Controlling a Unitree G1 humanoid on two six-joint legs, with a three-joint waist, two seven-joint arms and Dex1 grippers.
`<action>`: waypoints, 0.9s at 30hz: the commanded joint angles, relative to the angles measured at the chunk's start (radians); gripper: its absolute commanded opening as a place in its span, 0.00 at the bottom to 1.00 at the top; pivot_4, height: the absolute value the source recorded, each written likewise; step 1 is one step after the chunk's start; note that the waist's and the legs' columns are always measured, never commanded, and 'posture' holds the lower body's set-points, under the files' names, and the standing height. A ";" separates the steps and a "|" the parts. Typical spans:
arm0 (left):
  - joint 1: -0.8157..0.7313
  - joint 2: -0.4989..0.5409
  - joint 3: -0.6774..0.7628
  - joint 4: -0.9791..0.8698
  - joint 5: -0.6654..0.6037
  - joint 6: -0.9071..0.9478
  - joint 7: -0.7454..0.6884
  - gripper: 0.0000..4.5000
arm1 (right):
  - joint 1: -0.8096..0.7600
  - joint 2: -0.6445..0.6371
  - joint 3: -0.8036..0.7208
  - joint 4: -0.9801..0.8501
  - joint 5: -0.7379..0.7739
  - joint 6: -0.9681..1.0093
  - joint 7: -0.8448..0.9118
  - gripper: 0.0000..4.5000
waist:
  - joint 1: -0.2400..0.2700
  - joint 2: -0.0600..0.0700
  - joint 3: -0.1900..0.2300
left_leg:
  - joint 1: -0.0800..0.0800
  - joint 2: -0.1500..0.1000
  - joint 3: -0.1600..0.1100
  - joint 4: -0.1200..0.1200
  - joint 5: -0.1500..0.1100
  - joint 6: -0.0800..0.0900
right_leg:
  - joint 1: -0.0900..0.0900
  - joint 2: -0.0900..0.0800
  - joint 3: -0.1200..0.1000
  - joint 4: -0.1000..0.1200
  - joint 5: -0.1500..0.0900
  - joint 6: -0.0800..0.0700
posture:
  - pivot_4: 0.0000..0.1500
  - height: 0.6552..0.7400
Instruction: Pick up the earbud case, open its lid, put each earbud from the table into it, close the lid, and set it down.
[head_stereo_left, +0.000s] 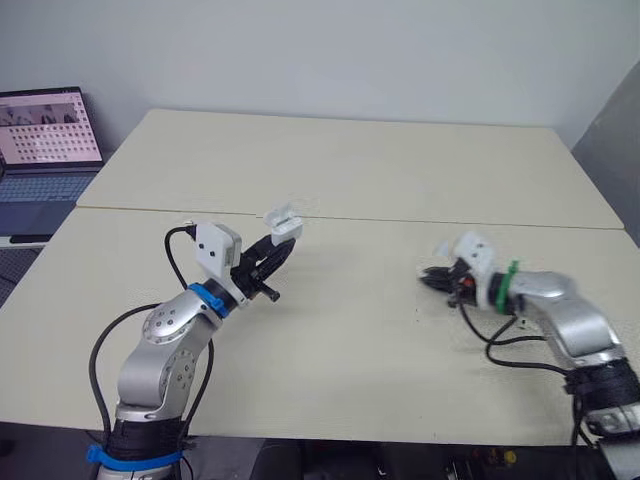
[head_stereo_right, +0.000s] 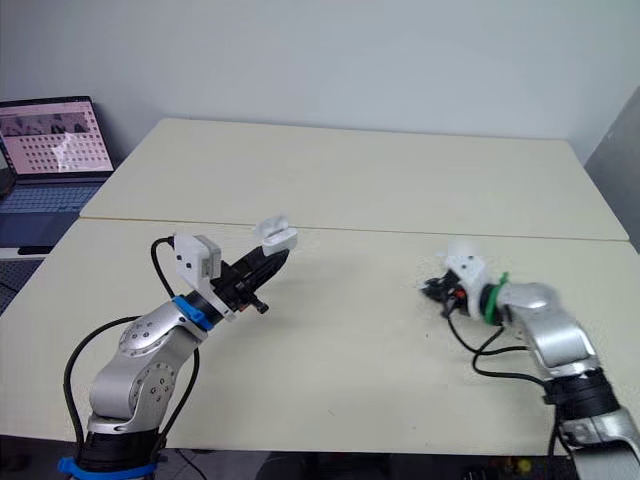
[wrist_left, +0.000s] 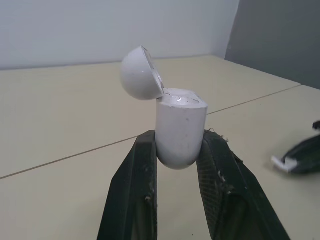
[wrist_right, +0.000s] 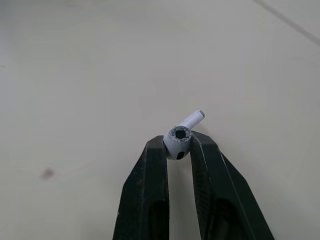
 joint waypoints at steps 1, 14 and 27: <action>-0.002 -0.003 0.014 -0.032 -0.004 -0.027 0.008 0.16 | 0.088 0.003 -0.081 -0.145 0.007 0.152 -0.113 0.06 | 0.001 0.000 0.000 | 0.000 0.000 0.000 0.000 0.000 0.000 | 0.000 0.001 0.000 0.000 0.000 0.000 | 1.00 1.00; -0.053 0.006 0.003 0.015 -0.003 -0.034 -0.008 0.16 | 0.154 0.214 -0.201 -0.385 0.091 0.573 -0.399 0.43 | -0.009 0.000 0.000 | 0.002 0.000 0.002 0.004 0.000 0.000 | 0.002 0.000 0.003 0.001 0.000 -0.003 | 1.00 1.00; -0.038 0.002 0.012 0.019 -0.001 -0.043 -0.015 0.16 | -0.110 -0.079 -0.258 -0.303 0.301 0.557 -0.046 0.58 | -0.014 0.000 0.000 | 0.000 0.001 0.001 0.004 0.000 0.000 | 0.001 0.001 0.001 0.000 0.002 -0.001 | 1.00 1.00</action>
